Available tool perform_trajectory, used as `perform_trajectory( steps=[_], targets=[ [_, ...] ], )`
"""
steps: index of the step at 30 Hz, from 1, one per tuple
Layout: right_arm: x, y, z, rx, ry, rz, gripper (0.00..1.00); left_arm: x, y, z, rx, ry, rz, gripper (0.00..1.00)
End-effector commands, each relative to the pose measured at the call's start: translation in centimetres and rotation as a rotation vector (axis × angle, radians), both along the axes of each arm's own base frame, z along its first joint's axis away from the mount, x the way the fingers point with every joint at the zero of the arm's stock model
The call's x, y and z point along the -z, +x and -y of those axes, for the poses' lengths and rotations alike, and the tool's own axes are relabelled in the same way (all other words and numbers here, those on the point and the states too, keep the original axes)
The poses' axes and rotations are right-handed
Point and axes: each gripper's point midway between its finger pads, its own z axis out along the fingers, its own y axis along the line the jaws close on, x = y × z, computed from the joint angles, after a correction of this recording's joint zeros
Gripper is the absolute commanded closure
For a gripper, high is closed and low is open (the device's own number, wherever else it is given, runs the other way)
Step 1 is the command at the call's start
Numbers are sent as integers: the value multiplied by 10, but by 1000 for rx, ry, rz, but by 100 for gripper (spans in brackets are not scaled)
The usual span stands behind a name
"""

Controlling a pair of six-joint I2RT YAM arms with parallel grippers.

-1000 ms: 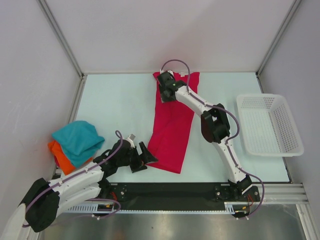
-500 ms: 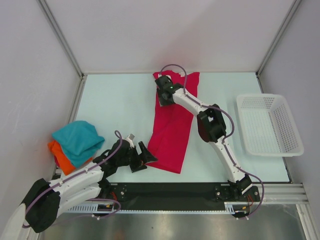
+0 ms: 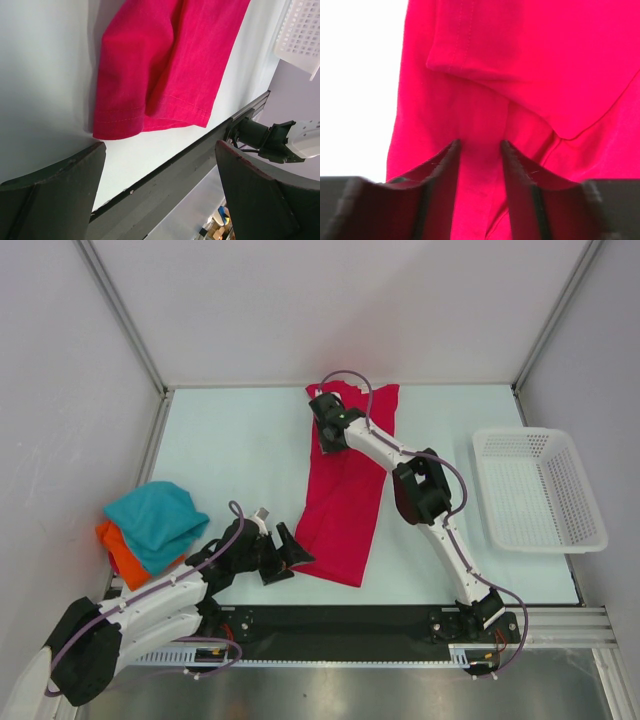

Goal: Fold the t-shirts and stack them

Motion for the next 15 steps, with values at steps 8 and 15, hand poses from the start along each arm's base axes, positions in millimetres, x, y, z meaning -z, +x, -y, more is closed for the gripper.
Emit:
perform_trajectory(
  steps=[8, 15],
  targets=[
    [-6, 4, -6, 0, 14, 22, 89, 2, 2, -2, 7, 2, 20, 4],
    [-7, 5, 8, 39, -29, 44, 100, 2, 1, -2, 9, 1, 20, 4]
  ],
)
